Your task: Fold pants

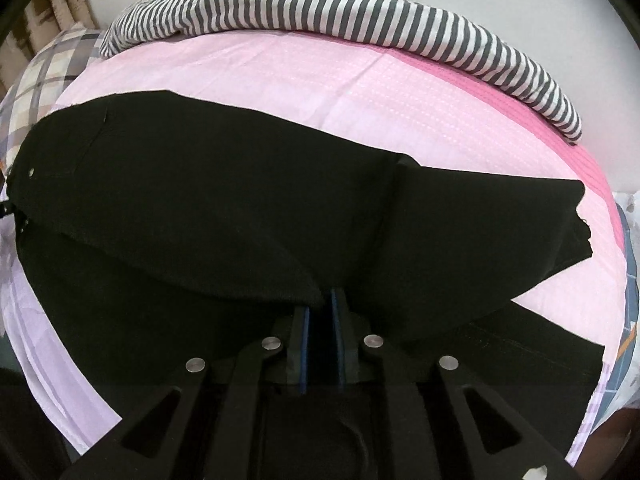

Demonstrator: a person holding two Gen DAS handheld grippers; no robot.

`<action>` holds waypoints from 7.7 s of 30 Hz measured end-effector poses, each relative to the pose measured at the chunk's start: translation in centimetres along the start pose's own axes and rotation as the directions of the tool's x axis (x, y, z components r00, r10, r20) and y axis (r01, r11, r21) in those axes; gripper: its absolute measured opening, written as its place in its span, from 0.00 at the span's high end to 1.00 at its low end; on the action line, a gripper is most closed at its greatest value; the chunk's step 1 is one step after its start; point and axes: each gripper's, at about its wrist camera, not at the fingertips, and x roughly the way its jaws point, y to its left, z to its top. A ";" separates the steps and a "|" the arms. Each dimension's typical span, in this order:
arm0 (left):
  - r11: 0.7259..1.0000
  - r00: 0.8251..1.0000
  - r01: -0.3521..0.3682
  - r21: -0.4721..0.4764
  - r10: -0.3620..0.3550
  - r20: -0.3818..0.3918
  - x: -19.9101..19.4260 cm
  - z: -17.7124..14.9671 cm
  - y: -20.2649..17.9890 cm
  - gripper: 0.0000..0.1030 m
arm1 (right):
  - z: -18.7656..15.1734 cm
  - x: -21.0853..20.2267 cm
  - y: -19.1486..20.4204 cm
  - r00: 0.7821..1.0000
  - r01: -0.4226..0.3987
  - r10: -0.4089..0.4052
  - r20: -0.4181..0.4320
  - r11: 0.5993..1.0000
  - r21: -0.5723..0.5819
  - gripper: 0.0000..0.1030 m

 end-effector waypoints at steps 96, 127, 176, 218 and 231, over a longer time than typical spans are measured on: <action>0.898 0.974 0.229 -0.376 -0.210 0.091 -2.4 4.3 2.9 0.81 | -5.9 -12.0 -19.8 0.932 -0.246 -0.062 0.357 0.614 0.750 0.96; 0.987 0.994 0.051 -0.154 -0.065 -0.088 -0.8 -0.4 3.4 0.80 | -20.8 -6.9 -14.0 0.995 -0.084 0.003 0.099 0.556 0.827 0.96; 0.457 0.940 0.315 0.832 -0.272 -0.207 4.7 -10.5 -39.8 0.62 | -22.7 -11.4 -21.3 0.869 -0.478 0.036 0.494 0.321 0.818 0.95; 0.501 0.919 0.391 0.772 -0.256 -0.299 8.8 -11.7 -40.8 0.80 | -31.3 -9.3 -22.6 0.948 -0.261 -0.114 0.296 0.250 0.932 0.89; 0.667 0.900 0.406 0.625 -0.410 -0.148 4.0 -4.6 -35.1 0.49 | -27.5 -14.1 -20.8 0.956 -0.156 -0.168 0.241 0.404 0.901 0.67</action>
